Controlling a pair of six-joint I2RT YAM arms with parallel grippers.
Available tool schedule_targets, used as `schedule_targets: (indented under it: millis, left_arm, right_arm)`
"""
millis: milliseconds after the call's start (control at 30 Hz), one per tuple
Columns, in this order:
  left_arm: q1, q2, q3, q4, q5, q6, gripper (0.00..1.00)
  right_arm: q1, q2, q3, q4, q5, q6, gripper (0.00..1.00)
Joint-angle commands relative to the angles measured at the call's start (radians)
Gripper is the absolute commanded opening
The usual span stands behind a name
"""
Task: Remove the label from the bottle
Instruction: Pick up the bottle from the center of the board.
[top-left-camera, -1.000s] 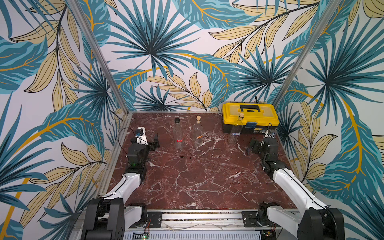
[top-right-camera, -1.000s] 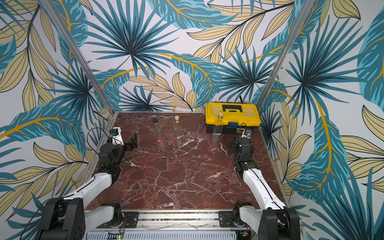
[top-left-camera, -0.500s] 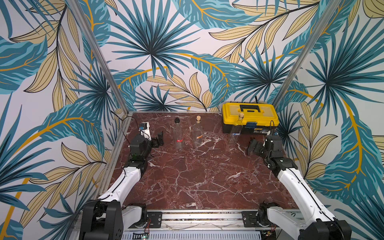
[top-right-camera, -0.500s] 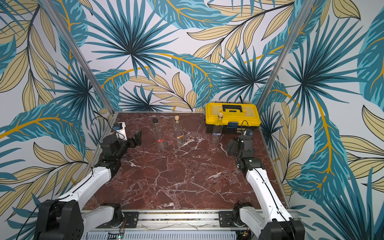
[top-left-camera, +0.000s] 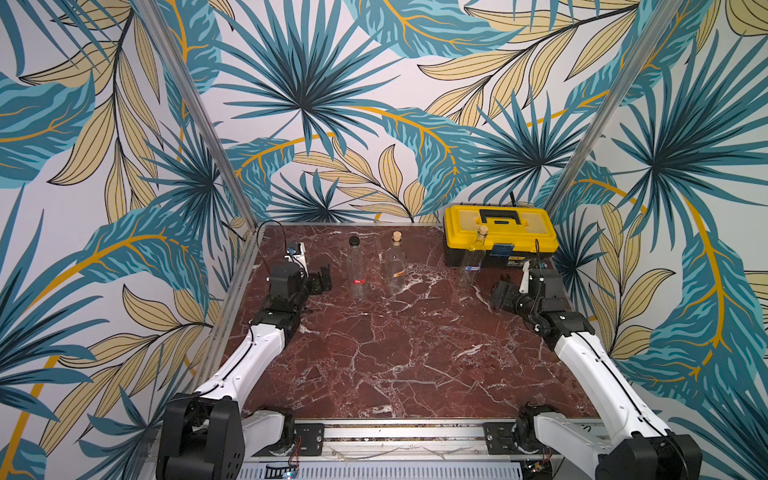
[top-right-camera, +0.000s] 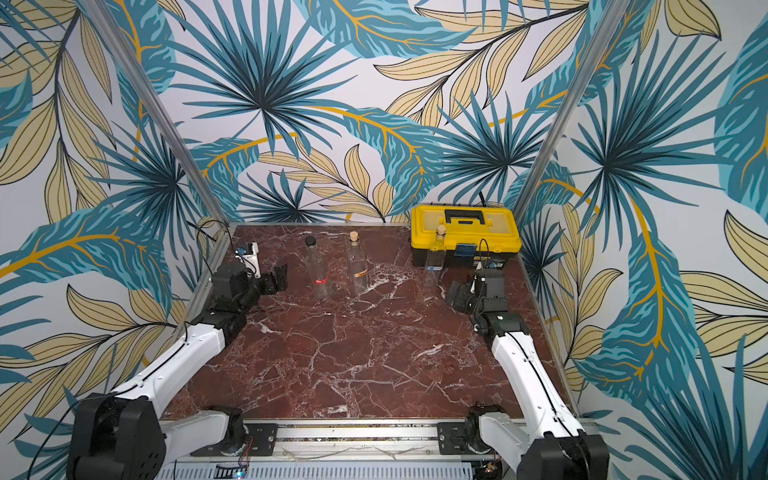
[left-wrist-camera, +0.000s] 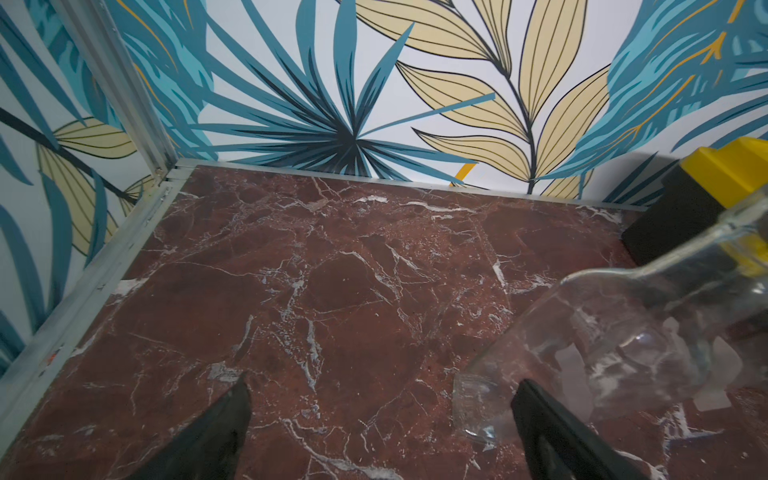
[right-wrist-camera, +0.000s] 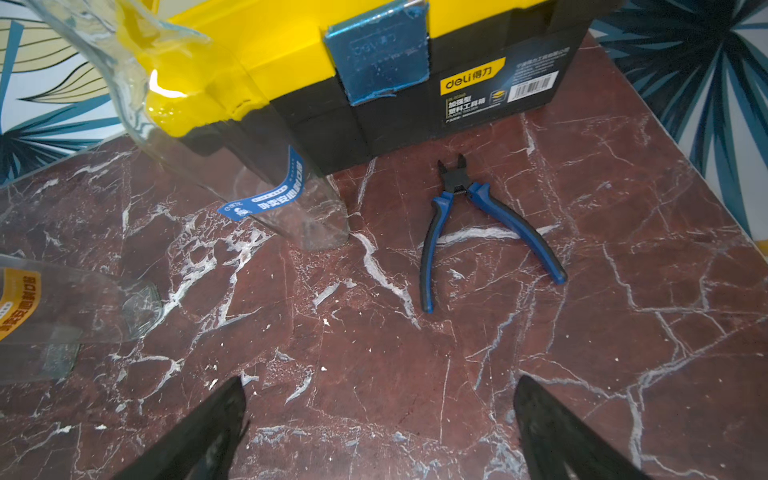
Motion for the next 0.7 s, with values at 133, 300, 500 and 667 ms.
schedule_targets:
  millis: [133, 300, 500, 667]
  left_arm:
    - [-0.12, 0.049, 0.127, -0.119, -0.221, 0.12, 0.99]
    - [-0.121, 0.062, 0.151, -0.121, -0.201, 0.103, 0.99]
    - [-0.12, 0.051, 0.16, -0.129, -0.198, 0.102, 1.0]
    - [-0.121, 0.025, 0.155, -0.132, -0.173, 0.088, 1.0]
  right_arm:
    - [0.039, 0.024, 0.016, 0.017, -0.034, -0.06, 1.0]
    - [0.054, 0.032, 0.018, 0.021, -0.041, -0.07, 1.0]
    - [0.073, 0.043, 0.014, 0.037, -0.054, -0.074, 0.99]
    - [0.083, 0.043, 0.02, 0.031, -0.05, -0.088, 1.0]
